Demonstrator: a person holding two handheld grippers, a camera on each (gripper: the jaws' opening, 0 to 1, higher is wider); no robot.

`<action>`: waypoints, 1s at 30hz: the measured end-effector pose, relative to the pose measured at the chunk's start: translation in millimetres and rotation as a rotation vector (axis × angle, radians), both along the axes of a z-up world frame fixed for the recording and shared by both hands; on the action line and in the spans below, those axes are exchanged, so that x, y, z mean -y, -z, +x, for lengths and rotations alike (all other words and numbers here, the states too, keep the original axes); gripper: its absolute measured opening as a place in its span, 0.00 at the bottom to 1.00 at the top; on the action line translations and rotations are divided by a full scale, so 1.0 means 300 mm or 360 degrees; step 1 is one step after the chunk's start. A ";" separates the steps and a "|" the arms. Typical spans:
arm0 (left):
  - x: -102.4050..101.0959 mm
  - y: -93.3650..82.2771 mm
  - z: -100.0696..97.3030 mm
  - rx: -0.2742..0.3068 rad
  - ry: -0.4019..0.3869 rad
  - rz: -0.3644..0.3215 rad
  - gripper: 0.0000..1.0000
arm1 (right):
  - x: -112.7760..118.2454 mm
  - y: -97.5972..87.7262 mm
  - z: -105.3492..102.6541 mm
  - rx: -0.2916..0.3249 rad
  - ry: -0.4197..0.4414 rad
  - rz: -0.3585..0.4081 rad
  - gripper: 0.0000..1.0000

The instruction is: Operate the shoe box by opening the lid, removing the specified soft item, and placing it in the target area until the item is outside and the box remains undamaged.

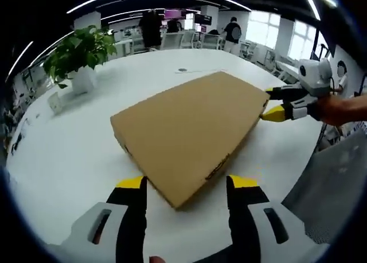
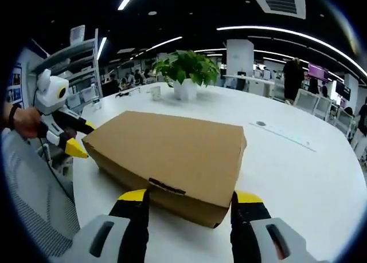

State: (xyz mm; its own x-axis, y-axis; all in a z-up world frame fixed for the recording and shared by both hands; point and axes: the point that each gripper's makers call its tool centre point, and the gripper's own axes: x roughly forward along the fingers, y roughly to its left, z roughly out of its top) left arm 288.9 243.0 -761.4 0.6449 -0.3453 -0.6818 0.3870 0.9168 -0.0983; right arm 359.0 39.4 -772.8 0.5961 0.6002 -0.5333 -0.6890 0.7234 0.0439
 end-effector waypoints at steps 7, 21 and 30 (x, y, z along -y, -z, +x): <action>-0.016 -0.023 0.007 0.0034 -0.0009 0.0031 0.48 | -0.009 -0.008 -0.004 -0.0010 0.0022 0.0015 0.54; -0.032 -0.113 0.010 0.0130 -0.0061 -0.0047 0.46 | -0.009 -0.097 -0.006 -0.0006 0.0042 0.0117 0.51; -0.032 -0.153 0.016 0.0185 -0.0093 -0.0101 0.47 | -0.008 -0.152 -0.003 0.0002 0.0061 0.0164 0.51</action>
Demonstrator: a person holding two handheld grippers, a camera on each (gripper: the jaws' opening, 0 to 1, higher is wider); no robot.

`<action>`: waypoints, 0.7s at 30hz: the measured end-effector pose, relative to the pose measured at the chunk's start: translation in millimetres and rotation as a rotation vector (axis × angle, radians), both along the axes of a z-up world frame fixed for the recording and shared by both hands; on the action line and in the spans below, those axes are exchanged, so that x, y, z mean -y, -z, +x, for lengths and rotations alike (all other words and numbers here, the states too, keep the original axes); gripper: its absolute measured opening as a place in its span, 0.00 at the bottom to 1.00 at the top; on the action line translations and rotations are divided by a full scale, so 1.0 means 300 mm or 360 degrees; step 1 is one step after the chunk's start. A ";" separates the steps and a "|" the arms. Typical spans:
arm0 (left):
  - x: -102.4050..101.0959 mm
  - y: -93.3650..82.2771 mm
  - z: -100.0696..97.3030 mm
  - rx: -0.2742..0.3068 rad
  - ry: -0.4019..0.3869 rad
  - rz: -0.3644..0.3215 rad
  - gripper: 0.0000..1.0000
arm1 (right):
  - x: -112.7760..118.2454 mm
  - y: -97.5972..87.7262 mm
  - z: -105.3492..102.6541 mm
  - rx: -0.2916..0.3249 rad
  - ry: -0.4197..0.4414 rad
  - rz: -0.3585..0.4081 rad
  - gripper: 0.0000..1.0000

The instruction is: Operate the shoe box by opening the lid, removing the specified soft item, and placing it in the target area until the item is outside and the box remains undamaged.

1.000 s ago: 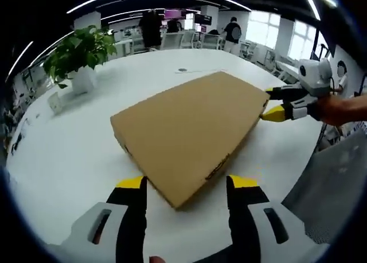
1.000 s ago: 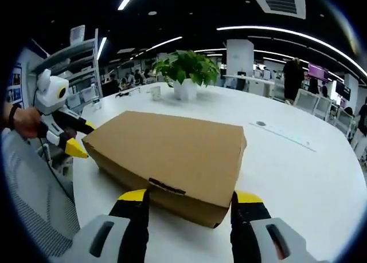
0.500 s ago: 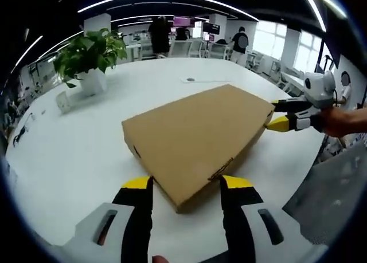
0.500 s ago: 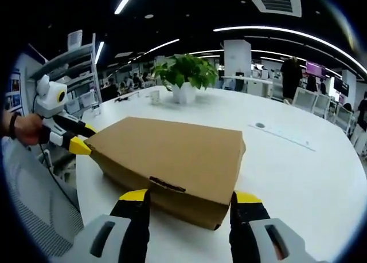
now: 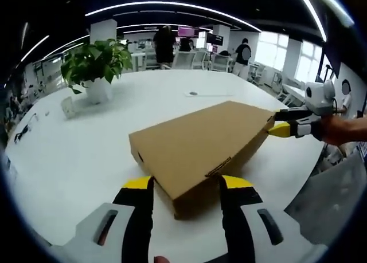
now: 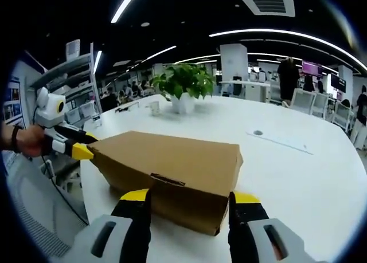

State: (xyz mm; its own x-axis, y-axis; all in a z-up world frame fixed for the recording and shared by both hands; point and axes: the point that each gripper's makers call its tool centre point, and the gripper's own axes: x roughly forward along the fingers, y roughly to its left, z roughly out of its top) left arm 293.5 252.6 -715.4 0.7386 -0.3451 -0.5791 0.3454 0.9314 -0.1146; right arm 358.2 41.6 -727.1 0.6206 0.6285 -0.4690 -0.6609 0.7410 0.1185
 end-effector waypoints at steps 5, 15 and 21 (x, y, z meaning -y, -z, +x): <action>0.006 -0.027 0.005 0.0032 0.0030 -0.0009 0.50 | -0.002 -0.039 0.010 0.0000 0.0012 0.0045 0.51; 0.004 -0.076 0.029 0.0113 0.0053 -0.0001 0.53 | -0.014 -0.119 0.034 0.0017 0.0035 0.0115 0.51; -0.001 -0.105 0.048 0.0161 0.0081 0.0040 0.53 | -0.021 -0.172 0.058 0.0067 0.0052 0.0160 0.51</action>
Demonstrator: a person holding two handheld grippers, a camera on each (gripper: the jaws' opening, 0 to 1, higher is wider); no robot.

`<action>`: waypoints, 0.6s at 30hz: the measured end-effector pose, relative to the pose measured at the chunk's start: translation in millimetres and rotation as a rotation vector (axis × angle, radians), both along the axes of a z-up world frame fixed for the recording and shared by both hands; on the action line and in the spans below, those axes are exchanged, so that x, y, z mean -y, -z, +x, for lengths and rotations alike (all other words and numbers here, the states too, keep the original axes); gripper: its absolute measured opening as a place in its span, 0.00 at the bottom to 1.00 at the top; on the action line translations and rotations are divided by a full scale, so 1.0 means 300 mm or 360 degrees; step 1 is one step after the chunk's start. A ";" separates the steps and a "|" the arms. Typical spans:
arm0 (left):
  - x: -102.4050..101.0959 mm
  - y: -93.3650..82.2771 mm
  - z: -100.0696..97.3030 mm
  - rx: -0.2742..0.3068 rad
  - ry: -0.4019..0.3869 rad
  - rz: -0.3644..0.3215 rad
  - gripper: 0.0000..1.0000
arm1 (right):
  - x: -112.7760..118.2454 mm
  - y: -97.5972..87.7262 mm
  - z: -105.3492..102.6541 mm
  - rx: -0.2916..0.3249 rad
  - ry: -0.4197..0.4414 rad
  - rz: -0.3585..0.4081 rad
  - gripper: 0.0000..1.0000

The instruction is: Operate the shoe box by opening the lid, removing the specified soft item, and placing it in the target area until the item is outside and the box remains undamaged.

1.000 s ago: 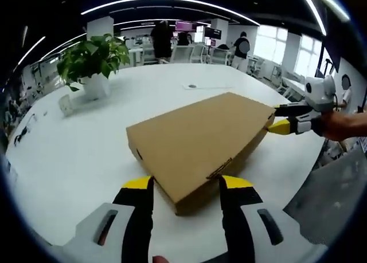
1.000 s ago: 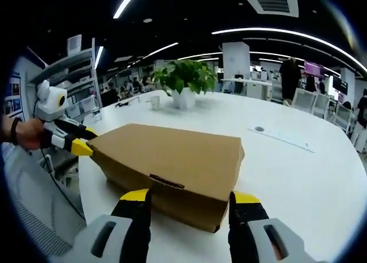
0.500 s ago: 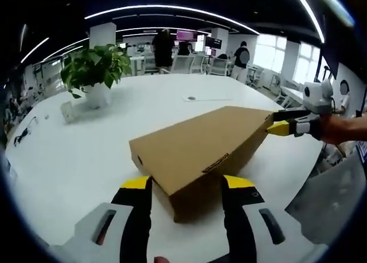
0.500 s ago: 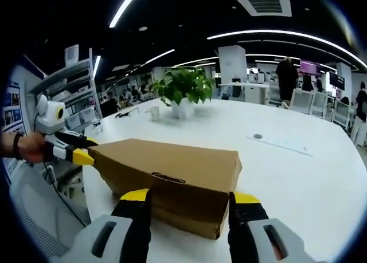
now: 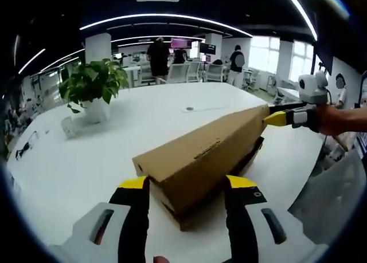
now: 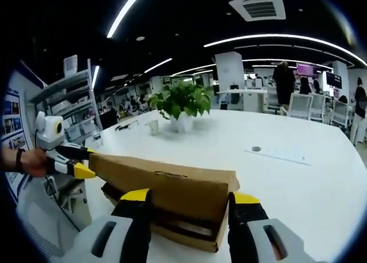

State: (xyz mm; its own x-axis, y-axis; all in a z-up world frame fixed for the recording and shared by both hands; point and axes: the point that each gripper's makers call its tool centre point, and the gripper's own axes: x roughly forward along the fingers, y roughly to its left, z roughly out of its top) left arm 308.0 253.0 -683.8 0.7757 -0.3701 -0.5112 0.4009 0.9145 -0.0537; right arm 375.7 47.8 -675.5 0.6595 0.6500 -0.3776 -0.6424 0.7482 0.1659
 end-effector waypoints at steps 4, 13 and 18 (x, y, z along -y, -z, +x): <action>0.001 -0.016 0.009 0.0029 0.0037 -0.0005 0.56 | -0.009 -0.029 0.020 0.0032 -0.0014 -0.0017 0.51; -0.027 -0.059 0.052 0.0091 0.0013 0.0069 0.45 | -0.025 -0.098 0.078 0.0045 -0.0012 0.0036 0.51; -0.052 -0.083 0.086 0.0125 -0.0045 0.0089 0.37 | -0.033 -0.130 0.112 0.0077 -0.0018 0.0035 0.50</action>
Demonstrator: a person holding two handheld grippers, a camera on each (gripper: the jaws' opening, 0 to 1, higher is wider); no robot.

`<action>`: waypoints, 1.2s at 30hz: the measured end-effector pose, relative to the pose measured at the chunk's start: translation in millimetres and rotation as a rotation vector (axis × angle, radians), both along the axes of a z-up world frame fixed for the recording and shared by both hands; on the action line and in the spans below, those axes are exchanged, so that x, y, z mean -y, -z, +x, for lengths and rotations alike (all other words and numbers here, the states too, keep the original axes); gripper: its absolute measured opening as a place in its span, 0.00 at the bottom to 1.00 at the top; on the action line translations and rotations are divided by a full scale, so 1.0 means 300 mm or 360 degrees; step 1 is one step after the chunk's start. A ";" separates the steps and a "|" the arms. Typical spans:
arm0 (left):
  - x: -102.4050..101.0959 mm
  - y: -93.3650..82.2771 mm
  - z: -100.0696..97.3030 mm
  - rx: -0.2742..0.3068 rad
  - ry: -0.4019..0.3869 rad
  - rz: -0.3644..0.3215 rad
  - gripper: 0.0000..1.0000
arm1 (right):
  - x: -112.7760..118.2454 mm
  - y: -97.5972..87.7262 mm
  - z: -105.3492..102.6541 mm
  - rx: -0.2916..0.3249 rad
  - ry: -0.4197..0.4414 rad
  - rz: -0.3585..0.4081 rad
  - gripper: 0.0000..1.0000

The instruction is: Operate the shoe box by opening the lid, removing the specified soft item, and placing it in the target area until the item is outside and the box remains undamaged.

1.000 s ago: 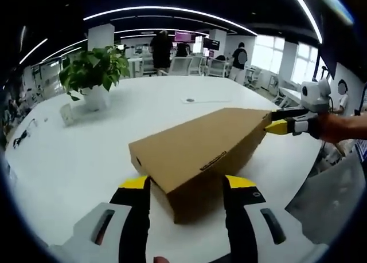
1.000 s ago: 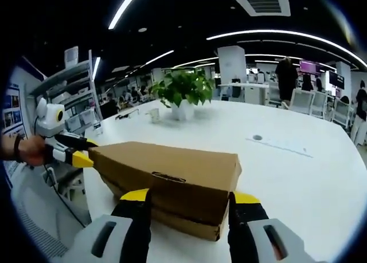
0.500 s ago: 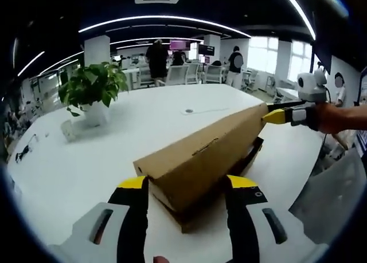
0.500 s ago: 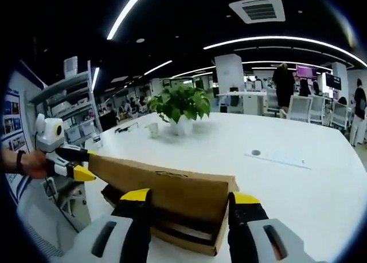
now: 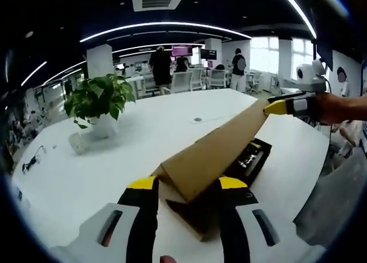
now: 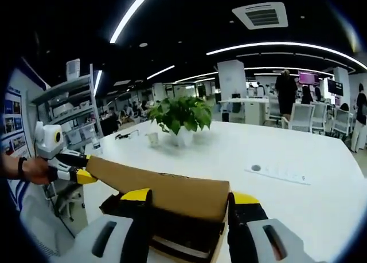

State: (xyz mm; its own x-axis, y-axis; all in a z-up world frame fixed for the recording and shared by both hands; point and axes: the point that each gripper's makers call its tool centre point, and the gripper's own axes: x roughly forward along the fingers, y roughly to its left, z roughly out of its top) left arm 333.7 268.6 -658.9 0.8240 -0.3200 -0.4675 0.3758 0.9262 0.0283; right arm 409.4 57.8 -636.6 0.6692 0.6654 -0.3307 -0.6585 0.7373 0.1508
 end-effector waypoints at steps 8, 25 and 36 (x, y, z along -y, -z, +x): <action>-0.036 -0.040 0.051 0.0080 -0.0151 0.0066 0.26 | -0.010 -0.040 0.029 0.0041 -0.0057 0.0047 0.53; -0.096 -0.063 0.110 0.0101 -0.0316 0.0080 0.06 | -0.027 -0.043 0.078 0.0226 -0.0186 -0.0179 0.48; -0.118 -0.069 0.149 0.0096 -0.0297 0.0092 0.06 | 0.030 -0.022 0.197 0.0256 0.0032 -0.0274 0.08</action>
State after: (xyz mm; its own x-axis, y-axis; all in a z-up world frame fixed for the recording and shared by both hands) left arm 378.3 304.1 -638.1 0.8935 -0.1335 -0.4287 0.1941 0.9758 0.1006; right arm 468.5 48.8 -630.0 0.7352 0.5944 -0.3258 -0.6488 0.7563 -0.0840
